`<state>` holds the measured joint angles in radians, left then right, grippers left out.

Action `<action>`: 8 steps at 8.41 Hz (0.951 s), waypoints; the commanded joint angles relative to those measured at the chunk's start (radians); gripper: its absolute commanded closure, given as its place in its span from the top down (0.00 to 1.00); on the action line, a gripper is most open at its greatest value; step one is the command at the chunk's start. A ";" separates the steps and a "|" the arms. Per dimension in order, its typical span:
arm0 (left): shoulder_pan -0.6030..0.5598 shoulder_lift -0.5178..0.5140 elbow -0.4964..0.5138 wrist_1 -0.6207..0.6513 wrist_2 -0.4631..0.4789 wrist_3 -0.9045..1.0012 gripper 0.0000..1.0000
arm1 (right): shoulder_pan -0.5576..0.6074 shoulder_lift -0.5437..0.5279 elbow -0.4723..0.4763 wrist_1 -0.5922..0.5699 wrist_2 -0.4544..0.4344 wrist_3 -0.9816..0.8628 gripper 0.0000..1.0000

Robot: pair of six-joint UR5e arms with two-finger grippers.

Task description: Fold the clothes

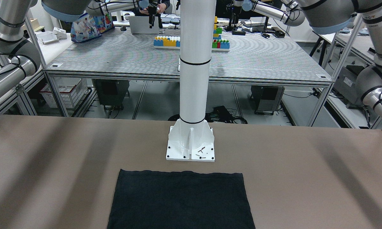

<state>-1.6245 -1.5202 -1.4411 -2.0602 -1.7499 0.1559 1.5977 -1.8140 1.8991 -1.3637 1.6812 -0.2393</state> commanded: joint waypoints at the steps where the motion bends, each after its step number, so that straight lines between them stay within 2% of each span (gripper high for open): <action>1: -0.002 0.006 0.001 -0.001 0.001 0.011 1.00 | -0.001 0.001 0.000 -0.002 0.000 0.002 0.95; 6: 0.000 0.003 0.001 -0.002 -0.002 0.002 1.00 | -0.001 0.004 0.003 -0.002 0.003 0.002 0.95; 8: -0.002 0.008 -0.008 -0.005 -0.003 0.001 1.00 | 0.001 0.004 0.009 -0.002 0.046 0.003 0.95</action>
<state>-1.6254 -1.5158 -1.4432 -2.0619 -1.7524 0.1579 1.5974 -1.8105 1.9043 -1.3652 1.6912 -0.2376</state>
